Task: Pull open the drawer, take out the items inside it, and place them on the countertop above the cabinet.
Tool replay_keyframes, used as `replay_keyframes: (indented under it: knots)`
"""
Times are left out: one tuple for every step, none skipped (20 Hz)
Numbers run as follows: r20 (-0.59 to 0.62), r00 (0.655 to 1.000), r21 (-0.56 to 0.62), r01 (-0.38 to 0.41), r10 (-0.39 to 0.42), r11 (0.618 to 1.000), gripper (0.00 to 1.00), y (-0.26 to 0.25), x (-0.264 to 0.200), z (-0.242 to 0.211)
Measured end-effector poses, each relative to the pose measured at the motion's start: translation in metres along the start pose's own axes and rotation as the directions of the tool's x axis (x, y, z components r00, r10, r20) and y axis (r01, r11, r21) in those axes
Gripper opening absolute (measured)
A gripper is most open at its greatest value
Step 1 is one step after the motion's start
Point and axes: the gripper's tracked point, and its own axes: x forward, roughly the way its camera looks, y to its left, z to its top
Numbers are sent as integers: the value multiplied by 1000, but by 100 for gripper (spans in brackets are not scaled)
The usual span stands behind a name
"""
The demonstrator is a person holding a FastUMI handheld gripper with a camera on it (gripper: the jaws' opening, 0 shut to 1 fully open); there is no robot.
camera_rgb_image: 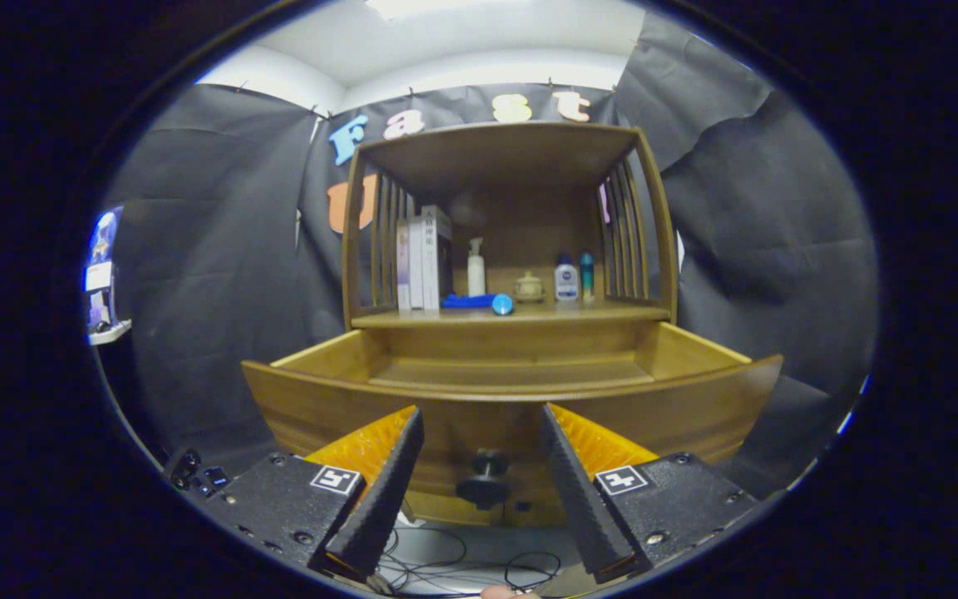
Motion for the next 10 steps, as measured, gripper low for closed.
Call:
replay_keyframes:
  knots:
    - [-22,1000,-4,22,-22,1000,88,-4,4,-9]
    - [-50,998,-4,43,-43,999,88,-11,8,-19]
    - [-65,996,4,57,-57,998,89,-13,12,-25]
    - [-87,994,21,73,-70,997,89,-13,17,-30]
    - [-70,994,36,83,-81,996,88,-11,18,-28]
    - [-67,994,30,91,-89,995,89,-11,21,-27]
    - [-64,992,7,105,-104,994,89,-12,22,-30]
    - [-67,990,-13,121,-122,993,89,-12,23,-31]
    - [-65,988,-21,137,-138,990,89,-13,21,-30]
    - [-64,987,-15,148,-149,989,89,-13,23,-29]
